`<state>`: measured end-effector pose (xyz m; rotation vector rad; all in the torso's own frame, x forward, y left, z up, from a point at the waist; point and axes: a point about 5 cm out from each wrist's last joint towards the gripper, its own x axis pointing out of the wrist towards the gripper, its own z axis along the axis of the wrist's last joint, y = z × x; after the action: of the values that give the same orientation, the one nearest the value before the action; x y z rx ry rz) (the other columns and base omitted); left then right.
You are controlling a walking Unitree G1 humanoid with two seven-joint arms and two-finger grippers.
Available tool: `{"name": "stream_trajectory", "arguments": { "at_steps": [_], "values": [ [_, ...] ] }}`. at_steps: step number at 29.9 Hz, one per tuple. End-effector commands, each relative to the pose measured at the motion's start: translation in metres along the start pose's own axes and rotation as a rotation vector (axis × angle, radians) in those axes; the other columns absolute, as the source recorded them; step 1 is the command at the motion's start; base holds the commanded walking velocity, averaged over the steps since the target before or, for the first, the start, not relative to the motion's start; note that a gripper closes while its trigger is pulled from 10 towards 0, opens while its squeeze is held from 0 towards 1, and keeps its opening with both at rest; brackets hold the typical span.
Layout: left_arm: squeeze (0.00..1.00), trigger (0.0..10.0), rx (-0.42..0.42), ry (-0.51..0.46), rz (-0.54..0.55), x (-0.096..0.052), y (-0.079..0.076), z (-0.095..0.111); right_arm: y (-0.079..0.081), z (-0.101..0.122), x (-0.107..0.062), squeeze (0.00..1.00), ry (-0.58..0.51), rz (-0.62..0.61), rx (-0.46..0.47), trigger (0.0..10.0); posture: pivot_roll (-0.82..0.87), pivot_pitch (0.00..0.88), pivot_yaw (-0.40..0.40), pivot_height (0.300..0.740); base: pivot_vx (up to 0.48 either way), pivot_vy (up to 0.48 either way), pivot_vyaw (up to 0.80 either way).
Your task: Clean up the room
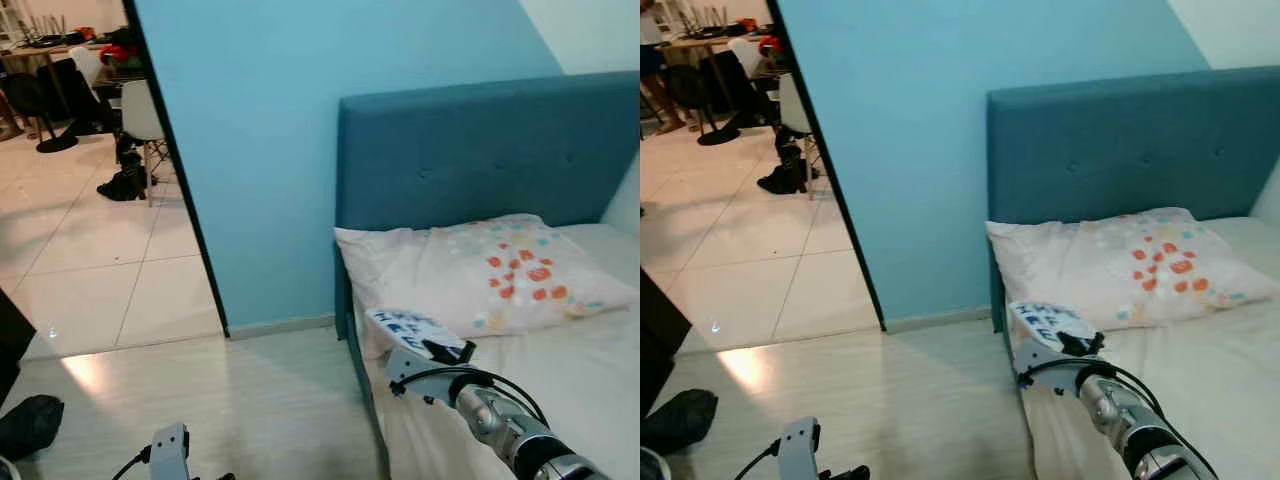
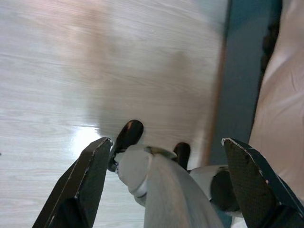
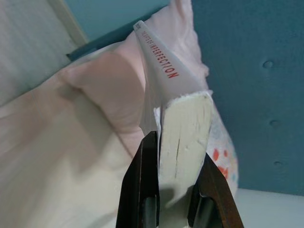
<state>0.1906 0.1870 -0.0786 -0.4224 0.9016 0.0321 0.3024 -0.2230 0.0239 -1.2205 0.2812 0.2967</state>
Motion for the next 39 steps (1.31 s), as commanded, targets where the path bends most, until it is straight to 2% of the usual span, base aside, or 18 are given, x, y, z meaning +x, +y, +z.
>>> {"name": "stream_trajectory", "arguments": {
  "at_steps": [1, 7, 12, 13, 18, 21, 24, 27, 28, 29, 31, 39],
  "values": [
    [0.00, 10.0, -0.005, 0.009, -0.003, -0.001, 0.001, -0.003, -0.006, 0.002, 0.002, 0.00, -0.003, -0.031, -0.006, 10.0, 0.00, 0.005, 0.018, 0.731, 0.000, 0.000, 0.00],
    [0.00, 10.0, 0.028, 0.019, -0.022, -0.001, 0.000, -0.003, -0.005, 0.000, 0.002, 0.00, 0.011, -0.025, 0.043, 10.0, 0.00, 0.011, 0.019, 0.731, 0.000, -0.403, 0.00],
    [0.00, 10.0, -0.019, 0.006, 0.010, -0.001, 0.003, -0.003, 0.000, -0.005, -0.001, 0.00, 0.045, 0.005, 0.060, 10.0, 0.00, 0.017, 0.019, 0.731, 0.000, -0.236, 0.63],
    [0.00, 10.0, -0.013, 0.015, 0.005, -0.001, 0.003, -0.005, 0.000, -0.009, -0.002, 0.00, 0.068, -0.017, 0.021, 10.0, 0.00, 0.017, 0.019, 0.731, 0.000, 0.000, 0.80],
    [0.00, 10.0, -0.016, 0.017, 0.002, -0.001, 0.002, -0.006, -0.001, -0.017, -0.003, 0.00, 0.116, -0.020, 0.001, 10.0, 0.00, 0.023, 0.019, 0.731, 0.000, 0.000, 0.16],
    [0.00, 10.0, -0.020, 0.017, -0.002, -0.001, 0.002, -0.007, -0.004, -0.027, -0.005, 0.00, 0.185, -0.015, -0.075, 10.0, 0.00, 0.028, 0.019, 0.731, 0.000, 0.000, 0.00],
    [0.00, 10.0, -0.022, 0.017, -0.004, -0.001, 0.002, -0.007, -0.003, -0.028, -0.005, 0.00, 0.190, -0.012, -0.086, 10.0, 0.00, 0.028, 0.019, 0.731, 0.000, 0.000, 0.00],
    [0.00, 10.0, -0.021, 0.017, -0.005, -0.001, 0.001, -0.007, 0.000, -0.027, -0.006, 0.00, 0.181, 0.011, -0.104, 10.0, 0.00, 0.028, 0.019, 0.731, 0.000, 0.000, 0.00],
    [0.00, 10.0, -0.022, 0.016, -0.007, -0.001, 0.001, -0.006, 0.011, -0.026, -0.007, 0.00, 0.182, 0.088, -0.162, 10.0, 0.00, 0.031, 0.019, 0.731, 0.000, 0.000, 0.00],
    [0.00, 10.0, -0.022, 0.016, -0.007, -0.001, 0.001, -0.006, 0.011, -0.026, -0.007, 0.00, 0.182, 0.088, -0.162, 10.0, 0.00, 0.031, 0.019, 0.731, 0.000, 0.000, 0.00],
    [0.00, 10.0, -0.025, 0.014, -0.010, -0.001, 0.000, -0.006, 0.025, -0.030, -0.012, 0.00, 0.219, 0.164, -0.182, 10.0, 0.00, 0.034, 0.019, 0.731, 0.000, 0.000, 0.00],
    [0.00, 10.0, -0.024, 0.015, -0.010, -0.001, 0.001, -0.006, 0.027, -0.034, -0.014, 0.00, 0.267, 0.146, -0.167, 10.0, 0.00, 0.038, 0.023, 0.722, 0.000, 0.000, 0.00]
  ]
}}
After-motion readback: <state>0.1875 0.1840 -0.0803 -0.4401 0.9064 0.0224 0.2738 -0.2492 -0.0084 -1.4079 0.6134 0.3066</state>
